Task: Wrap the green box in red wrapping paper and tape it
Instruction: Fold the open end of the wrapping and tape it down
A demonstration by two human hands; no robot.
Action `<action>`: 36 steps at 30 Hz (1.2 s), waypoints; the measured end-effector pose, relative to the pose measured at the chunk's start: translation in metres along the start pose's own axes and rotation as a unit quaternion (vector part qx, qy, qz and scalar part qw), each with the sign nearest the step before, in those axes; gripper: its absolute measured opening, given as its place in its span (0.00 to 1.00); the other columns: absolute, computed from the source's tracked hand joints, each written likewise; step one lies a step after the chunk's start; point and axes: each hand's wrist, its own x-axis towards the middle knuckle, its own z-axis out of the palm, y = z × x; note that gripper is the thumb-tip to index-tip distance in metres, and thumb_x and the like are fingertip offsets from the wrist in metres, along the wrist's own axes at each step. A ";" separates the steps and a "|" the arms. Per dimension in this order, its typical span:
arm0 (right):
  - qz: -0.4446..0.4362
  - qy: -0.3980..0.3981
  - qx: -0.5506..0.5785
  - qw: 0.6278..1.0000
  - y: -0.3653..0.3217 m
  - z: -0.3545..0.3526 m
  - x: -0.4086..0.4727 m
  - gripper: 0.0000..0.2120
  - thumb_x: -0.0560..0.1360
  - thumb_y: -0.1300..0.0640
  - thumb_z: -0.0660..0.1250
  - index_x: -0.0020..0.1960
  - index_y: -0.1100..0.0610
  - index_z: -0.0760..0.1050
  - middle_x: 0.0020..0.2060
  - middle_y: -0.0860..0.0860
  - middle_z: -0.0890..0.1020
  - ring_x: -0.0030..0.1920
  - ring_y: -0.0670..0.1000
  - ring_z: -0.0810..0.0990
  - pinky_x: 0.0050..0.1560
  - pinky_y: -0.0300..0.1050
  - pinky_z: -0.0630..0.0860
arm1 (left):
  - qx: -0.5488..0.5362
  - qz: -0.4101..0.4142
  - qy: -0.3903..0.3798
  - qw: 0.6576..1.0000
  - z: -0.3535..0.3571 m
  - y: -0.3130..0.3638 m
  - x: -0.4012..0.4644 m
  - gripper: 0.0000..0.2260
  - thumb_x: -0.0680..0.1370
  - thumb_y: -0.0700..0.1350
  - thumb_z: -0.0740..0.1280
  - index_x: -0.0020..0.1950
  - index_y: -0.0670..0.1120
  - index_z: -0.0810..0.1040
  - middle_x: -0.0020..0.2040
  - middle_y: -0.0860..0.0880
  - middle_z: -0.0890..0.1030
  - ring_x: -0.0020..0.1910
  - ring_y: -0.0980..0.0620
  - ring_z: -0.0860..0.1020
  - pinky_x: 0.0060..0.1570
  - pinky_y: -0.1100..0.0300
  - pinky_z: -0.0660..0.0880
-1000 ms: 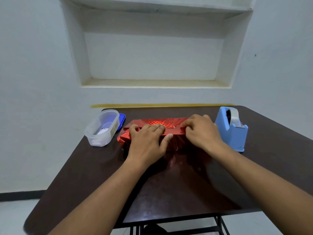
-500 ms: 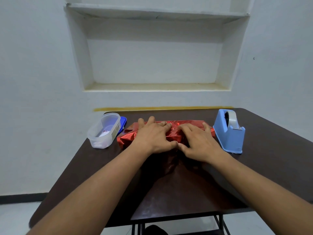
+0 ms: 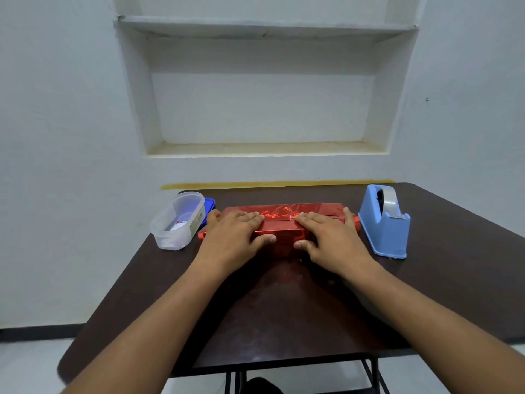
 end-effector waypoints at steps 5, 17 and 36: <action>0.014 -0.007 -0.003 1.000 0.000 -0.005 0.000 0.30 0.80 0.39 0.65 0.80 0.41 0.63 0.78 0.39 0.66 0.79 0.42 0.61 0.77 0.69 0.39 | -0.053 -0.007 0.036 0.998 0.004 -0.006 -0.008 0.29 0.79 0.70 0.59 0.76 0.57 0.72 0.76 0.58 0.72 0.77 0.58 0.65 0.75 0.42 0.52; 0.070 0.138 0.149 0.977 0.022 -0.026 -0.020 0.19 0.77 0.46 0.71 0.67 0.47 0.80 0.63 0.45 0.83 0.66 0.48 0.79 0.73 0.53 0.70 | -0.087 -0.010 0.047 0.995 0.007 0.011 -0.003 0.25 0.81 0.66 0.59 0.76 0.59 0.72 0.76 0.60 0.72 0.78 0.60 0.64 0.74 0.42 0.49; 0.538 -0.041 0.522 0.661 0.110 -0.099 0.011 0.11 0.83 0.55 0.65 0.63 0.59 0.76 0.65 0.54 0.75 0.66 0.66 0.72 0.50 0.68 0.82 | -0.102 -0.009 0.080 0.992 0.019 0.007 -0.003 0.26 0.80 0.67 0.58 0.75 0.60 0.73 0.75 0.59 0.74 0.77 0.59 0.67 0.72 0.40 0.52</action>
